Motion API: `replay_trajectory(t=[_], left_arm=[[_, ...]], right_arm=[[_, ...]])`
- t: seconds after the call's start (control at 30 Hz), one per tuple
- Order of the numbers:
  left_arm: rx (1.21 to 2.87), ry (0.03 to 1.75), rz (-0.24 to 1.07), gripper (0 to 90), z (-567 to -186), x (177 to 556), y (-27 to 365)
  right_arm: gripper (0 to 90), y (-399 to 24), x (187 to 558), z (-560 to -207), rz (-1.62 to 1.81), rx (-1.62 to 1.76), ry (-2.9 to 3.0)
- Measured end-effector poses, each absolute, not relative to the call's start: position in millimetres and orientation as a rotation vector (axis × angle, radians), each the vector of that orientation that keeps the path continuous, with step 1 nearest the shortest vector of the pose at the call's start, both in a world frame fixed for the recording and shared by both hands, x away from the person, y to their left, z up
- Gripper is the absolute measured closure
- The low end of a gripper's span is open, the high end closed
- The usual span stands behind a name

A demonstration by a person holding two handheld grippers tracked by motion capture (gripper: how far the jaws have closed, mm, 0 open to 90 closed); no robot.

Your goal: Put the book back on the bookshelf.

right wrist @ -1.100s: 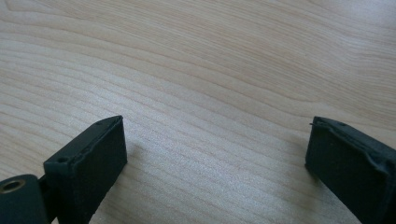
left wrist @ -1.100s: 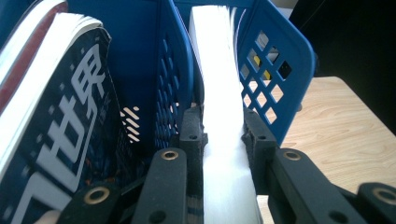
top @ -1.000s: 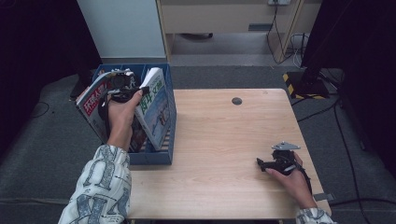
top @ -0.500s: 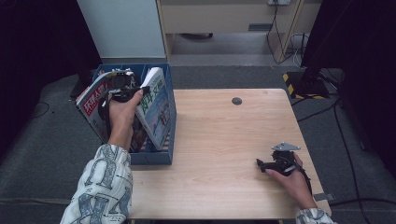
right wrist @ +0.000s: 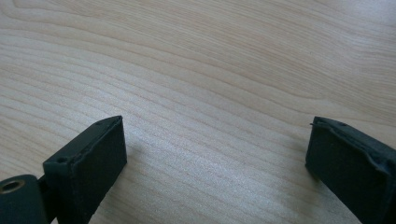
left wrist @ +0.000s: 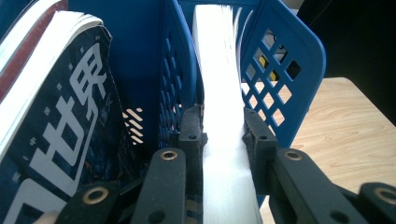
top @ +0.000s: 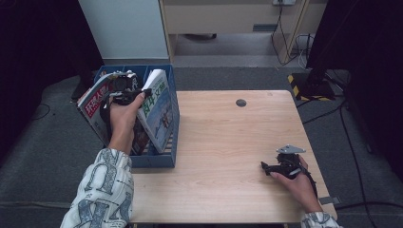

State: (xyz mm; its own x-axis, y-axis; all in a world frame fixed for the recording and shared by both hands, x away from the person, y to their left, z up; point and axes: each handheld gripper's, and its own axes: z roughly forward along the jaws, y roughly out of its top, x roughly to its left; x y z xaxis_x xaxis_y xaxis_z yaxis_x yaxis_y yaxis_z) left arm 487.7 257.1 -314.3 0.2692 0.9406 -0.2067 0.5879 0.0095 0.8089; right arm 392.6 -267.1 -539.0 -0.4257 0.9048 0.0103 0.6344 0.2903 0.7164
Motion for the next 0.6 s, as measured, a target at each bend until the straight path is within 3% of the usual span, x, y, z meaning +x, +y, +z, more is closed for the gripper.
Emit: replay_trajectory(t=[0.6], left_arm=[[1.621, 1.415, 0.496, 68.2, -315.4, 484.9, 264.6]], right_arm=[[5.4, -267.0, 392.6, -539.0, 0.923, 1.382, 2.166]])
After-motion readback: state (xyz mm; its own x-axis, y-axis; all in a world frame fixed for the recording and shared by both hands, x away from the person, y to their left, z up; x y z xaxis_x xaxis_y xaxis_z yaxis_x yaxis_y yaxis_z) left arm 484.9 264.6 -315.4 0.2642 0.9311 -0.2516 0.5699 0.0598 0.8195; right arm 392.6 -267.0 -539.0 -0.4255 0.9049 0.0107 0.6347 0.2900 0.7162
